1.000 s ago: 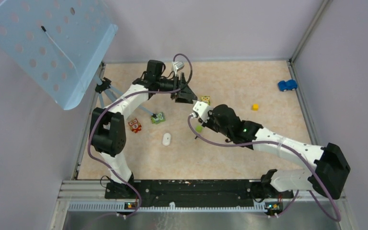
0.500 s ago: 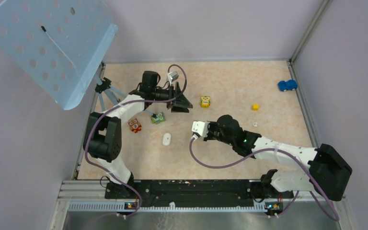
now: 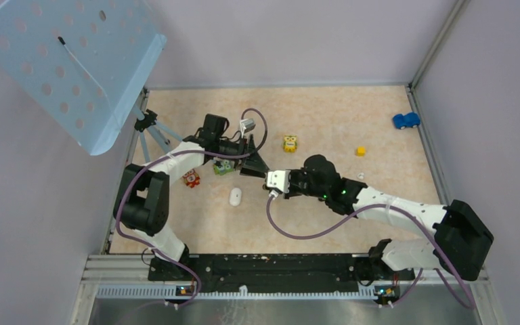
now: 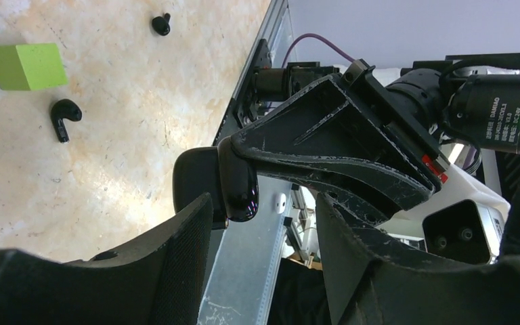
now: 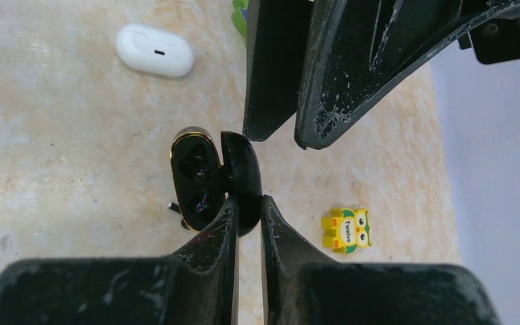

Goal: Insert the wireless bluetooth earbuds into the charging case
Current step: Pass from the right arm to the left, then pass from the left arm to the right

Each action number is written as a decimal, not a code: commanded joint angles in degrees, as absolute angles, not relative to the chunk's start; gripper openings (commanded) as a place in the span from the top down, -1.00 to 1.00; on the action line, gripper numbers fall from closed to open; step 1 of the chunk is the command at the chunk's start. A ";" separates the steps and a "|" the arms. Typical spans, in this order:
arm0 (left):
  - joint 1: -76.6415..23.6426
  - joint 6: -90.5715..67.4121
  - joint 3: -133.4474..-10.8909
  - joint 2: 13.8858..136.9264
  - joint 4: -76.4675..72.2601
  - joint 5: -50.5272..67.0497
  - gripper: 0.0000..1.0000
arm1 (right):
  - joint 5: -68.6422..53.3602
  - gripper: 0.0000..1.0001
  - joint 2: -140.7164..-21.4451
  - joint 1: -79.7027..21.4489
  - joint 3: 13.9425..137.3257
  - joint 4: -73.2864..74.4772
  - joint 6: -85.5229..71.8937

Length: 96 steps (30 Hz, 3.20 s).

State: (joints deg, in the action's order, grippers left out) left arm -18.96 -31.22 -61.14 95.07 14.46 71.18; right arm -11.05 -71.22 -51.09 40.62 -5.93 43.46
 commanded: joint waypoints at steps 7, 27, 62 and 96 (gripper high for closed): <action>-20.08 -23.29 -63.31 93.16 20.65 74.42 -0.25 | -15.53 1.00 -71.46 -50.45 44.03 -6.10 42.98; -23.20 -22.15 -67.45 97.95 23.88 70.74 0.27 | -16.17 1.00 -72.60 -50.49 45.87 -4.72 43.81; -19.66 -38.37 -67.60 100.77 5.90 68.39 1.00 | -1.56 -0.97 -56.85 -45.96 36.92 -15.10 21.88; -19.84 -78.62 -60.14 99.23 -44.00 53.17 1.00 | -16.04 -0.91 -88.97 -25.96 20.72 -98.78 -76.08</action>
